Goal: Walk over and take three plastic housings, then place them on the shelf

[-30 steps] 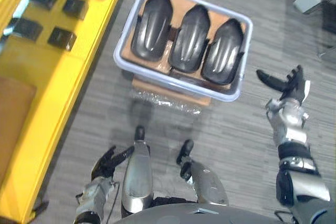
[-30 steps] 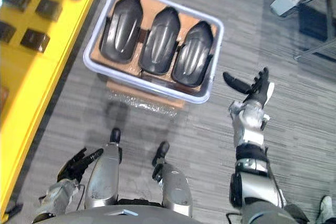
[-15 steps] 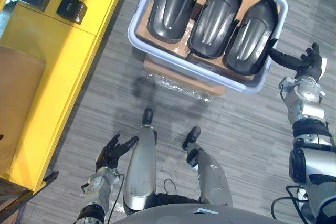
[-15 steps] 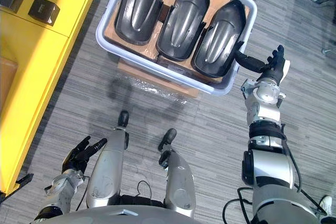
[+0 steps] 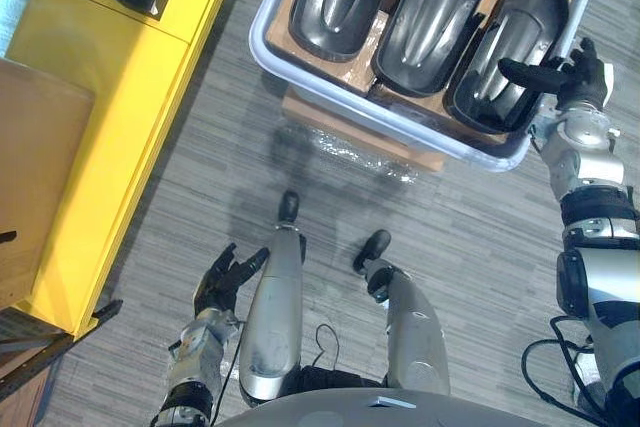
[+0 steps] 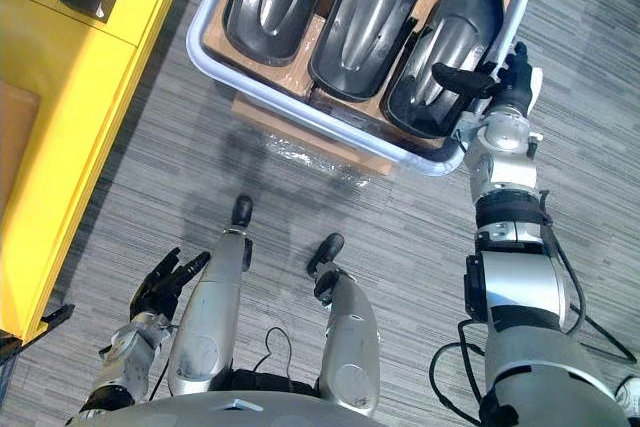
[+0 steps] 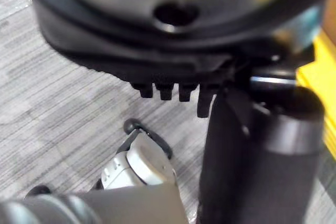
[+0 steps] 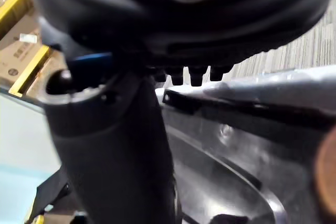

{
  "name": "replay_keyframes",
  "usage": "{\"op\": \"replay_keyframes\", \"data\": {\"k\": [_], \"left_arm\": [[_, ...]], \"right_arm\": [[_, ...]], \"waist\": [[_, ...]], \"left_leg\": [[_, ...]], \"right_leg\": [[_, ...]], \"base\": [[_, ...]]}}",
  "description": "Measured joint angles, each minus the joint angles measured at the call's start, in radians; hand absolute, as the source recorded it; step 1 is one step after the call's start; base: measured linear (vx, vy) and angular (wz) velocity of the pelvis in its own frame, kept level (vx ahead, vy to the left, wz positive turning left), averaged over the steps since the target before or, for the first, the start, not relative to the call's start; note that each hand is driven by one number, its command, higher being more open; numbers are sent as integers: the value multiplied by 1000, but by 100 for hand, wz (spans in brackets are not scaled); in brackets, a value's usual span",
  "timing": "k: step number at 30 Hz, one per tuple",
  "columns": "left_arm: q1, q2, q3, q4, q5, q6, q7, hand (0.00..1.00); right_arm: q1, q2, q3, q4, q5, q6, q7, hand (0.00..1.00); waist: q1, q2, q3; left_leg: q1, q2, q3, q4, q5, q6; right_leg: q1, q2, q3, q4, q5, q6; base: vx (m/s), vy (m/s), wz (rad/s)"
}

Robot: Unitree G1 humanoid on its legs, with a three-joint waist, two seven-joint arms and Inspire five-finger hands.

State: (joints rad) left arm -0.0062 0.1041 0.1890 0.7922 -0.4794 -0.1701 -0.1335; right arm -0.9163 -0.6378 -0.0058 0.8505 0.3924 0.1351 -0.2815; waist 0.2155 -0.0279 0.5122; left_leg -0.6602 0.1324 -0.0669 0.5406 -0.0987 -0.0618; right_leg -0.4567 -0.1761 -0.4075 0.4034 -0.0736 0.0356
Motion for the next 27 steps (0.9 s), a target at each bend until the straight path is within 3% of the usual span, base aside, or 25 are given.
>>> {"op": "replay_keyframes", "data": {"k": [4, 11, 18, 27], "left_arm": [[-18, -9, -5, -5, -35, 6, 4, 100], [-35, -14, -16, 4, -69, 19, 26, 100], [-34, -17, -58, -2, -97, -16, 40, 100], [-9, -20, -133, -51, -234, -42, -21, 100]], "right_arm": [[-47, -1, 48, 0, 44, 55, 34, 0], [-84, -40, 56, 20, 51, 97, 42, 0], [-103, -59, 73, 68, 14, 142, 69, 0], [-39, -61, 57, 79, 14, 134, 51, 0]], "waist": [[-1, 0, 0], [-16, 0, 0], [-18, 6, -1], [-15, 25, -4]], "left_leg": [[-26, 17, 8, 33, -17, 0], [-28, 20, 33, 4, -2, -2], [14, -15, 32, -48, 48, -10], [84, -26, 31, -97, 60, -13]], "right_leg": [[-27, 8, 9, 23, -3, -5], [-63, 0, 31, 36, -3, -5], [-80, -66, -5, 140, -61, -25], [-20, -86, -36, 154, -95, -28]], "base": [[-54, -20, -16], [-22, -47, -9], [46, -80, 15], [-16, -33, 14]]}}
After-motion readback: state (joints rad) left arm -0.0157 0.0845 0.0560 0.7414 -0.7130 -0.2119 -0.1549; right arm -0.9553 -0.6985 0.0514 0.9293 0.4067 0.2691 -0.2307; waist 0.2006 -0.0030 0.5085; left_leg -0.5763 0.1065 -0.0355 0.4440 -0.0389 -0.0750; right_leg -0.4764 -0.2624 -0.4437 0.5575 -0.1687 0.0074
